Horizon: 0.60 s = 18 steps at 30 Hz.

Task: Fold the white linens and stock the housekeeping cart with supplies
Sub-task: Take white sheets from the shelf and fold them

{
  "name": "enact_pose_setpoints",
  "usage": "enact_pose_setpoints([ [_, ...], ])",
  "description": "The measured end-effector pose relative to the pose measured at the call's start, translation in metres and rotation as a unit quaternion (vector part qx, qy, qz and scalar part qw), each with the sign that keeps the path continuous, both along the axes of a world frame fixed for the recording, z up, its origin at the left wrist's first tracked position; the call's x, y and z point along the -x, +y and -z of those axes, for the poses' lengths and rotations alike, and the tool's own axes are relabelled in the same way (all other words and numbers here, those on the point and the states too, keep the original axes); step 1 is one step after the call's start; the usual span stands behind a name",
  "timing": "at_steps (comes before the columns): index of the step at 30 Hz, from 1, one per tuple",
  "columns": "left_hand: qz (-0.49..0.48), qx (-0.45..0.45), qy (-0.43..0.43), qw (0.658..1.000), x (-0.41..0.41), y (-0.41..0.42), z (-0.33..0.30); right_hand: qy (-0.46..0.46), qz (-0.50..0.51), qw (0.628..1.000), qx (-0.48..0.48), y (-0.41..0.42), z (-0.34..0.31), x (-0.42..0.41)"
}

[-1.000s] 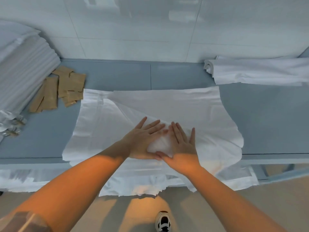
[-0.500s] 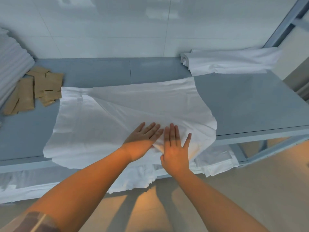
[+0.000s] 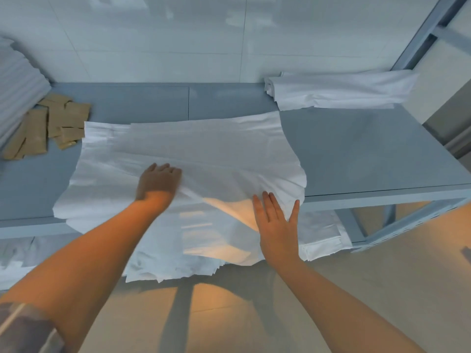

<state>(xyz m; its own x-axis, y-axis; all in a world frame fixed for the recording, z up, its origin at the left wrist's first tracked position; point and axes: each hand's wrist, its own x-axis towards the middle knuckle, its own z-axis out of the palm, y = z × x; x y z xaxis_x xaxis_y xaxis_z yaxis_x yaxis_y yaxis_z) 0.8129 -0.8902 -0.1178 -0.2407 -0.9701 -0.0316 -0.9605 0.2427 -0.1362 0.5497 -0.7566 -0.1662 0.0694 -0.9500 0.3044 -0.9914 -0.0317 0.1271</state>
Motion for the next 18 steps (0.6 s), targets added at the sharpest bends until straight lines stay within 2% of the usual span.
enact_pose_setpoints([
  [3,-0.016,0.037,0.057,0.998,-0.014,0.019,-0.013,-0.001,-0.022,0.999,0.026,0.013,-0.002,0.014],
  [7,0.071,0.182,0.088,0.977,-0.023,0.062,-0.020,-0.011,-0.042,0.998,0.044,0.031,-0.006,0.033],
  [18,0.051,0.166,0.121,0.977,-0.002,0.190,0.007,-0.043,-0.109,0.991,0.058,0.088,0.000,0.082],
])
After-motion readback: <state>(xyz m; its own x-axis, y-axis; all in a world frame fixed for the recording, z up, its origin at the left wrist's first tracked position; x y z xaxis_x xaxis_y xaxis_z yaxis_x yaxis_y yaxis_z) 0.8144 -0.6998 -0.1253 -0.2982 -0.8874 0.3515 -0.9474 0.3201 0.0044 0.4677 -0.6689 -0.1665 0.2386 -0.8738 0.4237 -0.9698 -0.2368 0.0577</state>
